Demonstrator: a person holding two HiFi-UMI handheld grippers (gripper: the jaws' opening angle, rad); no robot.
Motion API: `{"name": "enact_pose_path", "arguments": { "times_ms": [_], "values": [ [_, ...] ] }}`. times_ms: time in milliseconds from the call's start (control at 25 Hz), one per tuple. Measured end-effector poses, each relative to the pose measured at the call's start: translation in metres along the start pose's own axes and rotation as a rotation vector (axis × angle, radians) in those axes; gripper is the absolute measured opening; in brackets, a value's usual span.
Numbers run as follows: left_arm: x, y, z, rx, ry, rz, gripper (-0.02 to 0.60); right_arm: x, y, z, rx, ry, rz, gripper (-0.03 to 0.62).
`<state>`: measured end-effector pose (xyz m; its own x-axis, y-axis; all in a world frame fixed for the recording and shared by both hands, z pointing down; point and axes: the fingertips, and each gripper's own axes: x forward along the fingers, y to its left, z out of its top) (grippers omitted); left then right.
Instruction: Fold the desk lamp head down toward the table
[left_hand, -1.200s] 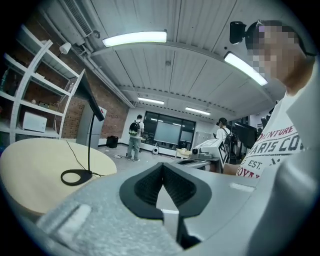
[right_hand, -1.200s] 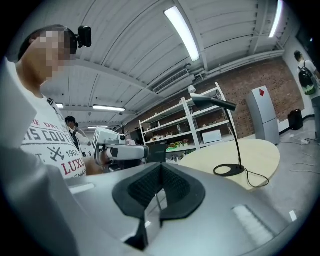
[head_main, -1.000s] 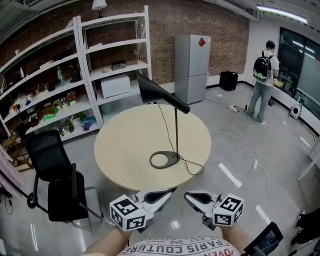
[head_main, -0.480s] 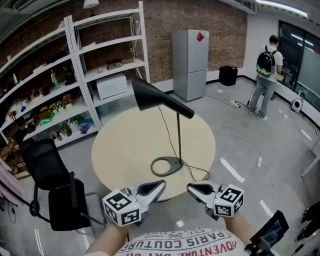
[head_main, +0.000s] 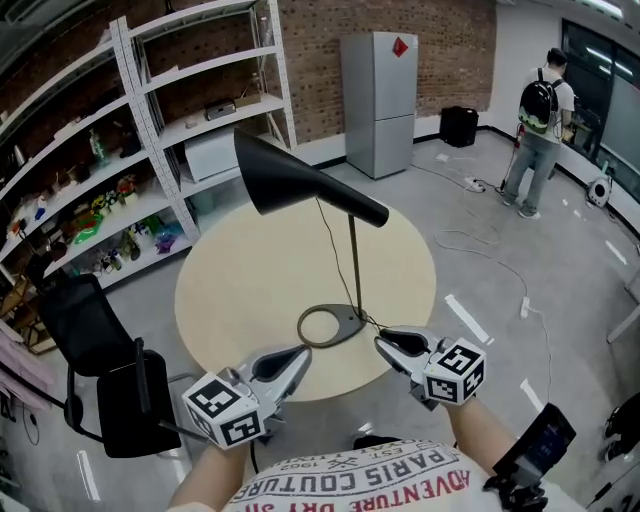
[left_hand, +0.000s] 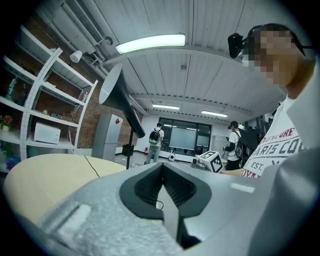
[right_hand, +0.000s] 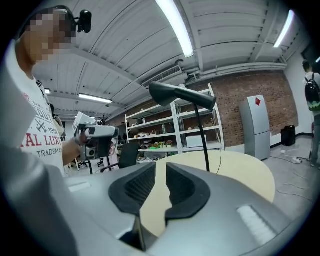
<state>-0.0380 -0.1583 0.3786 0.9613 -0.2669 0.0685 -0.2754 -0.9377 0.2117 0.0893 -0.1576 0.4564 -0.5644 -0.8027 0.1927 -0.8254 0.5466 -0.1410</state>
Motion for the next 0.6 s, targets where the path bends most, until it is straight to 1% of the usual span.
{"name": "enact_pose_path", "arguments": {
  "times_ms": [80, 200, 360, 440, 600],
  "values": [
    [0.007, 0.012, 0.006, -0.006, -0.001, 0.019, 0.002, 0.01, -0.017, 0.007, -0.01, 0.004, -0.002, 0.069],
    [0.014, 0.031, 0.014, -0.015, 0.004, 0.052, 0.0, 0.032, -0.041, 0.018, -0.043, 0.014, -0.003, 0.089],
    [0.023, 0.056, 0.024, -0.02, 0.0, 0.097, 0.001, 0.065, -0.074, 0.023, -0.151, 0.051, -0.015, 0.1],
    [0.029, 0.067, 0.029, -0.024, -0.009, 0.113, 0.002, 0.079, -0.089, 0.026, -0.16, 0.049, -0.013, 0.12],
    [0.037, 0.093, 0.033, -0.033, -0.013, 0.179, 0.002, 0.106, -0.113, 0.034, -0.155, 0.035, 0.011, 0.121]
  ]
}}
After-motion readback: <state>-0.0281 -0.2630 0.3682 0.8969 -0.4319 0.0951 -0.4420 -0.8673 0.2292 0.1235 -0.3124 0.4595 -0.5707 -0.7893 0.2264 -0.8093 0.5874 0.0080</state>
